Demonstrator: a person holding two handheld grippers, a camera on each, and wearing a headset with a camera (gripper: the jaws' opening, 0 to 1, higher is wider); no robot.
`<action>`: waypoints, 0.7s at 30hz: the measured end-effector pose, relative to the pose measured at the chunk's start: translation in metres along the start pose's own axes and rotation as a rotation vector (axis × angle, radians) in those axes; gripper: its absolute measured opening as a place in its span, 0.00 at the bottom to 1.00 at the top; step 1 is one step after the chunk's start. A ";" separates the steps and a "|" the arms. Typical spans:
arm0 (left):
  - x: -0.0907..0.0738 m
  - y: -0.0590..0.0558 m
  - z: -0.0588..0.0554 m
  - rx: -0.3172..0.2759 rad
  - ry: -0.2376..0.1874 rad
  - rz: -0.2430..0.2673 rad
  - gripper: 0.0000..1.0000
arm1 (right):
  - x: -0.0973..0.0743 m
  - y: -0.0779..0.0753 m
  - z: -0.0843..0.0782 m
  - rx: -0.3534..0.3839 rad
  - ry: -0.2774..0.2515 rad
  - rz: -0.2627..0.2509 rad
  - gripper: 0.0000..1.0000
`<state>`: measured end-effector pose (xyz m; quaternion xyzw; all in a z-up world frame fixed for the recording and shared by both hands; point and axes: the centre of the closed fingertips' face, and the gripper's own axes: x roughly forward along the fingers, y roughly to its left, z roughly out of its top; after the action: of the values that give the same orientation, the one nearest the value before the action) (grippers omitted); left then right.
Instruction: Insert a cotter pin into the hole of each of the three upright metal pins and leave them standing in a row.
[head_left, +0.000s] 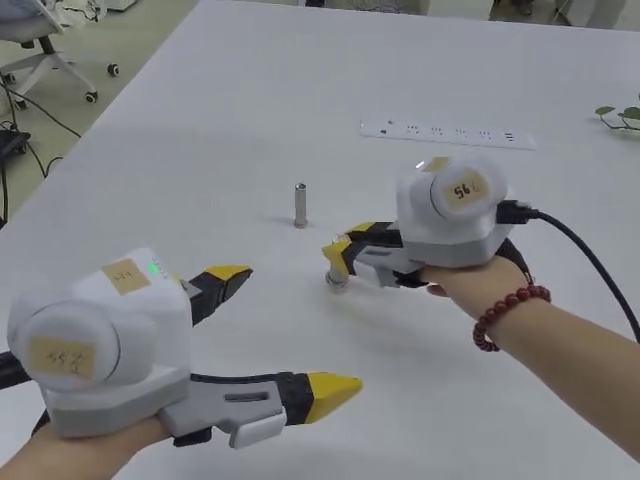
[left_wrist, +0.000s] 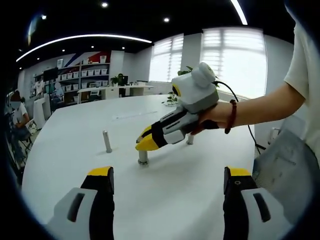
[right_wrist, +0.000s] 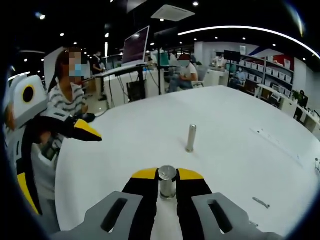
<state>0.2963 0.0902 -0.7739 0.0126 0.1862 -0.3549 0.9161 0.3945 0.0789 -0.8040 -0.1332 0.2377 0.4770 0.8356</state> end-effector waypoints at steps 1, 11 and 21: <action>0.000 -0.001 0.000 0.000 0.001 -0.001 0.91 | -0.003 0.001 -0.002 0.003 0.001 -0.003 0.13; -0.002 -0.006 0.002 0.007 -0.002 -0.006 0.90 | -0.028 0.003 -0.016 0.039 -0.001 -0.036 0.13; -0.002 -0.014 0.003 0.013 -0.004 -0.020 0.90 | -0.054 0.008 -0.036 0.064 0.016 -0.072 0.13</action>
<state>0.2864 0.0805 -0.7689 0.0161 0.1823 -0.3652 0.9128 0.3550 0.0273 -0.8065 -0.1188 0.2548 0.4378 0.8540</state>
